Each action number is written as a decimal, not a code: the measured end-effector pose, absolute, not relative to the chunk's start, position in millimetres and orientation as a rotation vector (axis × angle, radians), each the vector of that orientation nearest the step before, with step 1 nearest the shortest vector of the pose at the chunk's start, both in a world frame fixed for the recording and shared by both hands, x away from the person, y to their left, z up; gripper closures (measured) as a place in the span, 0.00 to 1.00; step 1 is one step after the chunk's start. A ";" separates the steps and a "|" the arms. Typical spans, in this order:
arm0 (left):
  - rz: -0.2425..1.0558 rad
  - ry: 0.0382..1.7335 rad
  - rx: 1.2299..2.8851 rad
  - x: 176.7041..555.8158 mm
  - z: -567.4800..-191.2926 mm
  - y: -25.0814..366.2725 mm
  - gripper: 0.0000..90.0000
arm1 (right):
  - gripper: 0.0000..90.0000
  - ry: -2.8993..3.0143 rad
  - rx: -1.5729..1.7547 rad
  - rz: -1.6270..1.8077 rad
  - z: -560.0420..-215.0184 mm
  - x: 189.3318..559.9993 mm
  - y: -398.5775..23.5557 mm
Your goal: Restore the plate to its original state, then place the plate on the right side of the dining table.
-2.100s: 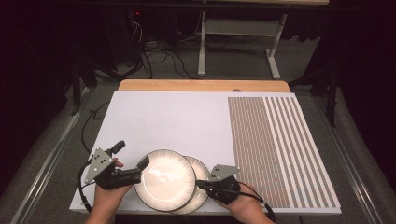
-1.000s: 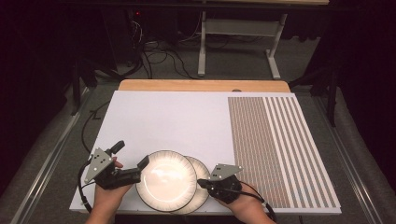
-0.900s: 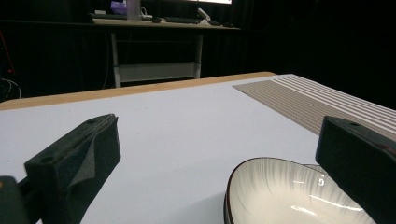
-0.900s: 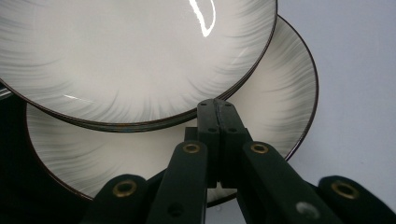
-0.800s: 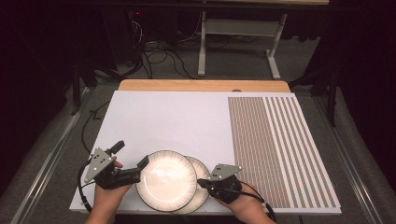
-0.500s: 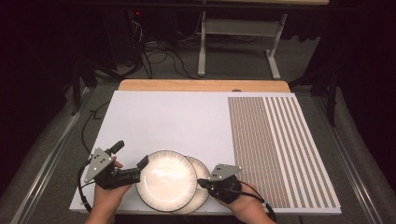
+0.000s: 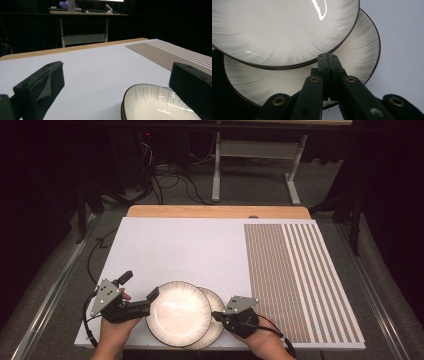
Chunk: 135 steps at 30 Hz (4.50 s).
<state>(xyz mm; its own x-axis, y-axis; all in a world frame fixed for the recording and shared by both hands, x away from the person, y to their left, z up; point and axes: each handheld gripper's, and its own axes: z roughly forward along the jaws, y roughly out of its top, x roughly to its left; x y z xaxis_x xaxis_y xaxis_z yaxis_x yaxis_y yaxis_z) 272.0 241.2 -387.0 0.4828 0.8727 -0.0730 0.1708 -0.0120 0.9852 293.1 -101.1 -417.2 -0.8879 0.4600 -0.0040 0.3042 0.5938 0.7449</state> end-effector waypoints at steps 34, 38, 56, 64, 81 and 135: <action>0.718 0.952 1.515 272.6 -388.0 241.0 0.01 | 1.00 2.592 0.690 1.187 -410.9 295.0 -111.2; 0.719 0.952 1.515 272.6 -388.0 241.0 0.01 | 1.00 2.573 0.699 1.193 -408.2 296.9 -115.8; 0.720 0.948 1.525 272.6 -388.2 239.8 0.01 | 1.00 2.526 0.753 1.217 -400.9 299.8 -131.1; 0.718 0.948 1.530 272.5 -388.6 240.4 0.01 | 1.00 2.501 0.769 1.228 -397.7 299.7 -136.3; 0.713 0.949 1.549 273.5 -390.2 239.0 0.01 | 0.85 2.315 0.917 1.304 -379.0 309.5 -189.0; 0.659 0.953 1.617 278.4 -387.9 232.1 0.00 | 0.34 2.052 0.840 1.411 -364.7 294.6 -222.9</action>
